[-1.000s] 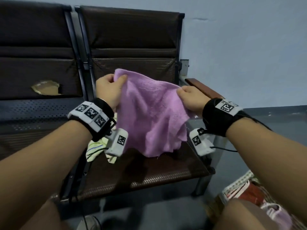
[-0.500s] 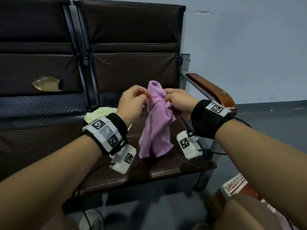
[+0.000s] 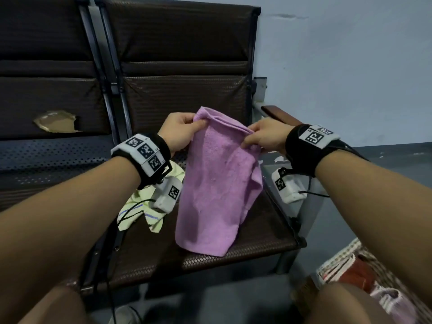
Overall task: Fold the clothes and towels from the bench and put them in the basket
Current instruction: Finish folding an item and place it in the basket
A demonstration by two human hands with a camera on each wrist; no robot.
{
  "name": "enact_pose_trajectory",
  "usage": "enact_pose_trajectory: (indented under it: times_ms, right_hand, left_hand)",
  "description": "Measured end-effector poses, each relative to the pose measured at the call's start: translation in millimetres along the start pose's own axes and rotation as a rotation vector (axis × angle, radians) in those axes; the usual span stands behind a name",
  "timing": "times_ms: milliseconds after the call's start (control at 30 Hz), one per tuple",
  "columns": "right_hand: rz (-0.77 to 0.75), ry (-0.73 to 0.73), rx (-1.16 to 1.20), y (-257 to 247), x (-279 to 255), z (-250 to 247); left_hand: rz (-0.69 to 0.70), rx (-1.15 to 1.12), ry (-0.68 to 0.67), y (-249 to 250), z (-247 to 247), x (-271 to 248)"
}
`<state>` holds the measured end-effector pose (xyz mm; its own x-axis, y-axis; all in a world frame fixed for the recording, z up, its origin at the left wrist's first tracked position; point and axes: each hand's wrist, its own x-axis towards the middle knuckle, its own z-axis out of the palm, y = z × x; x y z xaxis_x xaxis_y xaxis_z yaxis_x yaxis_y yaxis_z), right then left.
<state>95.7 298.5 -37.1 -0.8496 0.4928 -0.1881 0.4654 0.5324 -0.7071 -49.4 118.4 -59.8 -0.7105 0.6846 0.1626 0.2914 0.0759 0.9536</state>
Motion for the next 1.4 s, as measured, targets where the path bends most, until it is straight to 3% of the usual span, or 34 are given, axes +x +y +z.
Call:
enact_pose_trajectory:
  times_ms: [167, 300, 467, 600, 667, 733, 800, 933, 1100, 1200, 1300, 1400]
  right_hand:
    - [-0.184, 0.392, 0.005, -8, 24, -9]
    - [-0.351, 0.481, 0.023, -22, 24, -4]
    - [-0.323, 0.259, -0.135, 5, 7, 29]
    - [-0.244, -0.010, -0.285, 49, -13, 75]
    - [-0.199, -0.183, -0.324, 69, -24, 96]
    - [-0.123, -0.363, -0.296, 83, -34, 113]
    - [-0.020, -0.480, -0.185, 95, -39, 125]
    - [0.135, -0.457, -0.002, 108, -24, 135]
    - [0.150, -0.116, 0.227, 119, 32, 148]
    - [0.116, 0.034, 0.193, 124, 63, 161]
    - [0.073, 0.126, 0.031, 123, 87, 167]
    - [0.062, 0.114, -0.087, 118, 99, 173]
  left_hand:
    - [0.112, -0.010, 0.177, 13, -2, 31]
    - [0.174, -0.057, 0.205, 13, -16, 39]
    - [0.021, 0.050, 0.064, -42, -19, -3]
    - [-0.173, 0.271, -0.197, -101, -6, -56]
    - [-0.287, 0.377, -0.400, -123, -1, -78]
    - [-0.394, 0.383, -0.597, -137, 5, -95]
    - [-0.520, 0.353, -0.666, -146, 12, -106]
    - [-0.664, 0.305, -0.502, -163, 18, -100]
    - [-0.575, 0.071, -0.117, -188, 30, -66]
    - [-0.489, 0.096, 0.082, -205, 36, -41]
    - [-0.507, 0.128, 0.149, -223, 40, -21]
    - [-0.586, 0.250, 0.123, -237, 39, -13]
